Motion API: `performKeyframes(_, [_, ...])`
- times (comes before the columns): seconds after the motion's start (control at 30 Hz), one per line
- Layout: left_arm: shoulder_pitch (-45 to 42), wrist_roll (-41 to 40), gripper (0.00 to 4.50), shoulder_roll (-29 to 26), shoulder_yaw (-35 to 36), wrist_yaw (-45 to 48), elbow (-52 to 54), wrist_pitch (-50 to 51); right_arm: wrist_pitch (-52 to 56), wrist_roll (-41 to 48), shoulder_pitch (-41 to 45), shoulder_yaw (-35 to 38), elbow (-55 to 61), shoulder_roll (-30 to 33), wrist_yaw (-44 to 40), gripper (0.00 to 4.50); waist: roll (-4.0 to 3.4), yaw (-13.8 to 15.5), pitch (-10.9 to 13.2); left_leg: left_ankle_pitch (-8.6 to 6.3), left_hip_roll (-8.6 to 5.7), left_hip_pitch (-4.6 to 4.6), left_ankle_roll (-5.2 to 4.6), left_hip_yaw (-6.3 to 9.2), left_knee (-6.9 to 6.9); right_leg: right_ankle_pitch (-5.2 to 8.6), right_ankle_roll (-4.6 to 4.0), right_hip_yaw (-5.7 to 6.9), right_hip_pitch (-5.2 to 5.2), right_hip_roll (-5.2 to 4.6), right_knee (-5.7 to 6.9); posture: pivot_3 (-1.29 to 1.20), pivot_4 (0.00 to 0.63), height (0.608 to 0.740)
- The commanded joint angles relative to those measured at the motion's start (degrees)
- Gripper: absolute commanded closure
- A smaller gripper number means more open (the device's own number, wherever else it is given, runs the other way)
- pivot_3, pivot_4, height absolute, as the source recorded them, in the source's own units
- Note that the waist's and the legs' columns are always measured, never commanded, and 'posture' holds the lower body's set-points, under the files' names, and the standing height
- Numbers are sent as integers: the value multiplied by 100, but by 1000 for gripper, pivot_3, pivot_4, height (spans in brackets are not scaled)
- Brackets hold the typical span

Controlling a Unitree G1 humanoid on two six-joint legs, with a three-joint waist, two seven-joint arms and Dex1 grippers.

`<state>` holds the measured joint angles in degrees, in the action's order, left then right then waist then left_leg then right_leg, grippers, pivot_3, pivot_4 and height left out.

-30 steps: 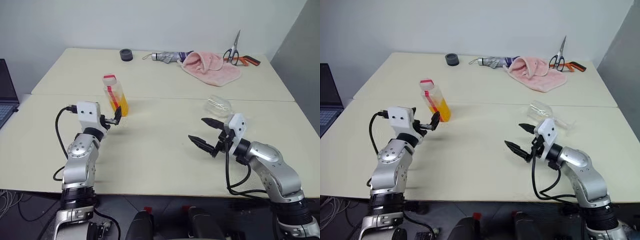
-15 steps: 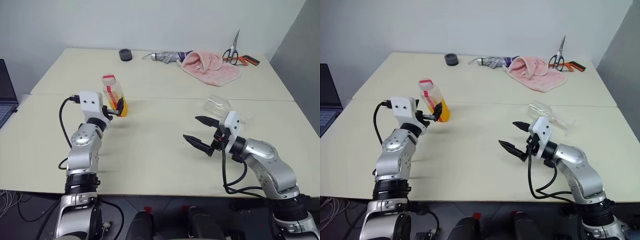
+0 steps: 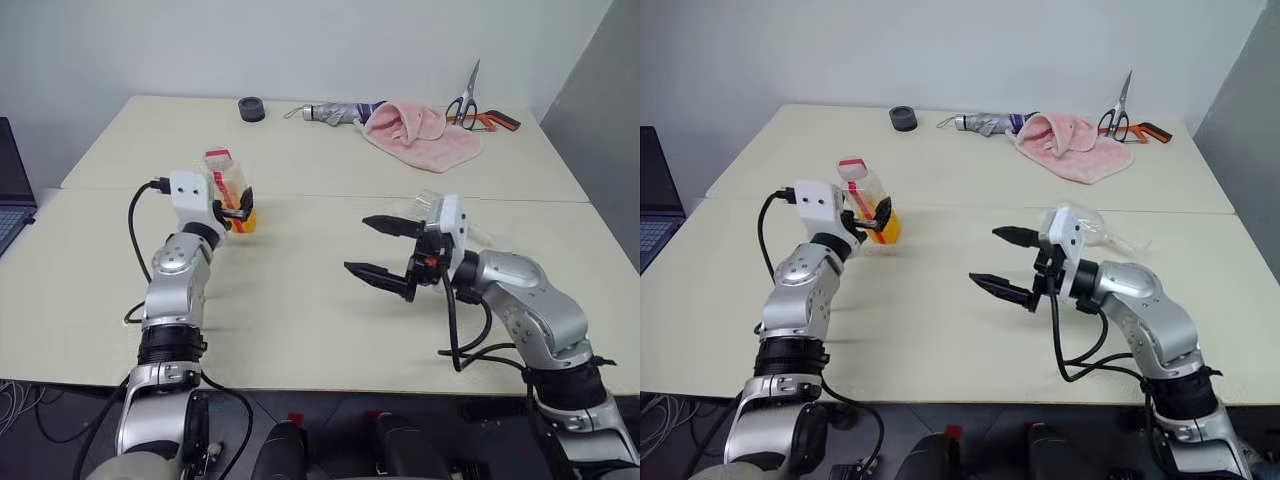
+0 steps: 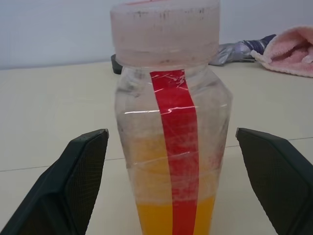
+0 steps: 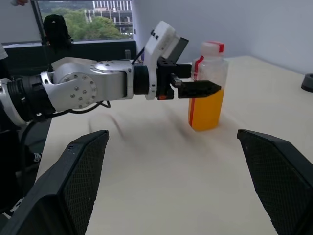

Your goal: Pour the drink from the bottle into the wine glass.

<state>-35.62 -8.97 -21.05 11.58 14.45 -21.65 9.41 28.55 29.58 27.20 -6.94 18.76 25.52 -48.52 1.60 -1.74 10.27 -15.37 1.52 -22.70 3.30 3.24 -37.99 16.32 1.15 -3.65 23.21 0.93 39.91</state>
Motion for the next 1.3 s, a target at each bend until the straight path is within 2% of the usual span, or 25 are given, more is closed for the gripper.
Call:
performKeyframes(0.03, [-260,36,36,-52,8,4,-108,-236,-37,13,147,-8,36,-39,-30,0,0,1,0,0,0,0,0,1,0,0,0,1,0,0,0,0,150,740])
performKeyframes(0.63, [-833,188,36,-15,-58,-70,-815,-514,42,9,248,-2,-77,-51,-2,0,0,-1,0,0,0,-5,0,4,-1,0,0,5,2,-3,0,0,150,740])
performKeyframes(1.07, [-908,207,36,-6,-50,-106,-880,-494,9,-17,294,9,-163,-85,8,0,0,-1,0,0,0,-6,0,5,0,0,-1,5,3,-3,0,0,150,740])
performKeyframes(1.17, [-925,183,575,-4,-30,-100,-923,-528,-14,-25,314,15,-198,-104,5,0,0,-1,0,0,0,-6,0,5,0,0,-1,5,3,-3,0,0,150,740])
performKeyframes(1.3, [-935,160,1816,-1,-16,-102,-960,-561,-23,-37,334,26,-223,-118,-5,0,0,0,0,0,0,-6,0,5,-1,0,-1,5,4,-3,0,0,150,740])
